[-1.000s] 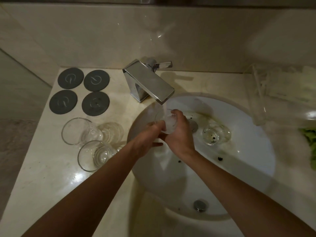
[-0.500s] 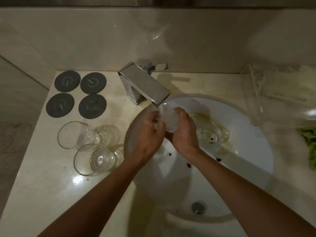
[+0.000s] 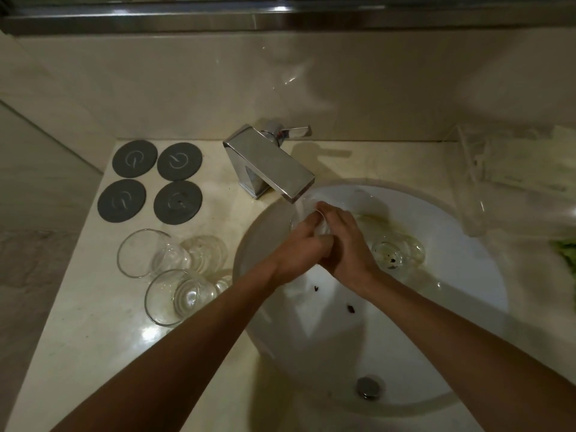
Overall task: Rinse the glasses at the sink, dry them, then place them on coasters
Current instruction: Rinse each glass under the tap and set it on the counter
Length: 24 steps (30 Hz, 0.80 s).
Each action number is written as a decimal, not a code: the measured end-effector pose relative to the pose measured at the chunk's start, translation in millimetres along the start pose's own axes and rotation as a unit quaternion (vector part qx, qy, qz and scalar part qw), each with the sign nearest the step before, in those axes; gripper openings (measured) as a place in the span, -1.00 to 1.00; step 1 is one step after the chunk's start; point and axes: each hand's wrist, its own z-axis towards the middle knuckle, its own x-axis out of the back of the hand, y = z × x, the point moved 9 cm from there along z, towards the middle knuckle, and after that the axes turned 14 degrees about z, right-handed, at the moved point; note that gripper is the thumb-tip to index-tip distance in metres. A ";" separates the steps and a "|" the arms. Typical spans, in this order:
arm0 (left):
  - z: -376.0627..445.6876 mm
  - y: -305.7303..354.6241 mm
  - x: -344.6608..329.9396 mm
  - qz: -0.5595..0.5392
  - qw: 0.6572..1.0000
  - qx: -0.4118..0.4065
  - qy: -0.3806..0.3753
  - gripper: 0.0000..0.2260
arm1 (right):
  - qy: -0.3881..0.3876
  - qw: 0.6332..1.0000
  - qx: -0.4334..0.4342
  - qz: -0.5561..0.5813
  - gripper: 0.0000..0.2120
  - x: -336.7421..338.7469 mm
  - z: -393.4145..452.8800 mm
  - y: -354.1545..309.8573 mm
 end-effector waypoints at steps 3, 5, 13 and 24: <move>-2.7 4.5 -9.7 0.010 1.000 -0.019 -0.013 -0.45 | -0.010 0.997 0.014 -0.081 -0.24 3.0 8.1 -3.7; -5.1 6.0 -9.9 0.085 0.995 -0.047 -0.015 -0.59 | -0.024 0.995 0.013 -0.093 -0.20 6.1 9.9 -6.7; 6.6 -8.0 -12.6 0.655 0.752 -0.078 -0.006 -0.55 | -0.063 0.993 0.021 -0.094 -0.12 13.6 16.8 -3.4; 9.2 -3.9 -18.7 0.352 0.931 -0.094 -0.008 -0.50 | -0.056 0.996 0.010 -0.066 -0.15 14.5 13.2 4.0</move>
